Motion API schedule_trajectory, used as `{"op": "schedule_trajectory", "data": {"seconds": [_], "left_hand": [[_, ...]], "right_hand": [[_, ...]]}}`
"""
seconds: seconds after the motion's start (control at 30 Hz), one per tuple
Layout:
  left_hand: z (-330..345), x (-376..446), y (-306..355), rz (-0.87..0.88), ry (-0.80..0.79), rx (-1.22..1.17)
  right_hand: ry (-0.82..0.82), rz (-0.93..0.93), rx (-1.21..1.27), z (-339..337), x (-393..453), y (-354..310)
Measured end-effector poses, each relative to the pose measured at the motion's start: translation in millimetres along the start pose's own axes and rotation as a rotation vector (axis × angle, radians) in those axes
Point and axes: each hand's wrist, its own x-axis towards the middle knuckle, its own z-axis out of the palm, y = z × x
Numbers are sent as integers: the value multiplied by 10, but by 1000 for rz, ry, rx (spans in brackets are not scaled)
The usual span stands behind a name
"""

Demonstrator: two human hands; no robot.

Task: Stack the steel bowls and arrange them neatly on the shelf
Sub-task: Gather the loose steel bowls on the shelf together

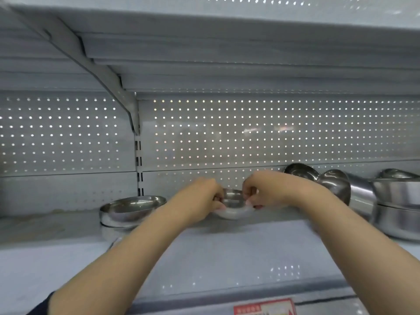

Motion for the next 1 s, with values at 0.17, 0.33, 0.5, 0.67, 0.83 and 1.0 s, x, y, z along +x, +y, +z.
{"op": "schedule_trajectory", "data": {"seconds": [0.17, 0.33, 0.5, 0.67, 0.83, 1.0], "left_hand": [[-126, -495, -211, -22, 47, 20], [-107, -718, -331, -42, 34, -5], [-75, -782, -351, -35, 23, 0], [-29, -860, -353, -29, 50, 6], [-42, -902, -268, -20, 42, 2], [-160, -902, -25, -116, 132, 27]], "right_hand": [[15, -108, 122, 121, -108, -393], [11, -98, 148, 215, -183, -608], [7, -64, 125, 266, -247, -719], [32, -68, 84, 344, -309, -778], [74, -93, 103, 402, -389, -730], [130, -149, 183, 239, -584, -534]]}}
